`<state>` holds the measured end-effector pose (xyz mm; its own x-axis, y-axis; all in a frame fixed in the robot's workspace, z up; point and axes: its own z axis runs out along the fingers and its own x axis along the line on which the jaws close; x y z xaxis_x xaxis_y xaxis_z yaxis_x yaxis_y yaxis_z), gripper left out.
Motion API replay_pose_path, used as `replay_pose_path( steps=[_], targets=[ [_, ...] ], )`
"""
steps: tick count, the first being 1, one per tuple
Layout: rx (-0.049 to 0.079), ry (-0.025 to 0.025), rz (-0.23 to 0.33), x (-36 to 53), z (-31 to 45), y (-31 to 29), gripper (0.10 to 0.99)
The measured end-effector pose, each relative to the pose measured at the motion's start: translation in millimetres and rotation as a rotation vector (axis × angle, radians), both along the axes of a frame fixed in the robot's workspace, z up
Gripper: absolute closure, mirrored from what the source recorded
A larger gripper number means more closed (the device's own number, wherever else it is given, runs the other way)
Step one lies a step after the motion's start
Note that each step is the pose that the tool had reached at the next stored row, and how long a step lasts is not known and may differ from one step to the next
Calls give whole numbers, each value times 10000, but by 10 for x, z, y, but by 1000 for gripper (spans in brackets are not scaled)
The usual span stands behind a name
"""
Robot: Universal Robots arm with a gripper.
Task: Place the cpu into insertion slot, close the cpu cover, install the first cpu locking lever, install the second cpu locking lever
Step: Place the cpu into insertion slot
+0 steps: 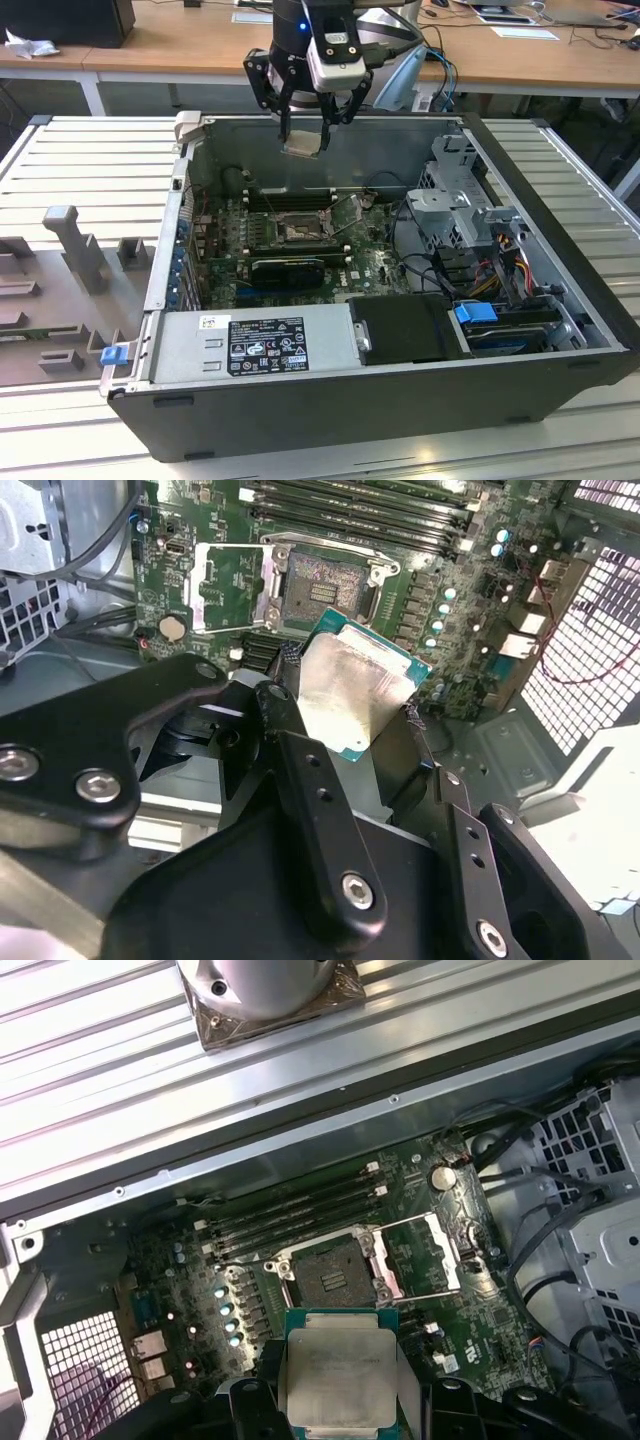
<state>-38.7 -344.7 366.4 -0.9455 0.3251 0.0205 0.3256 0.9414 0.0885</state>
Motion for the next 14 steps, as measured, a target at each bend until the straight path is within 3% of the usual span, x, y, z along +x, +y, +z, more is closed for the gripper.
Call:
replay_pose_path(
  steps=[14],
  targets=[
    [0,0,-326,0,0,0,557]
  ],
)
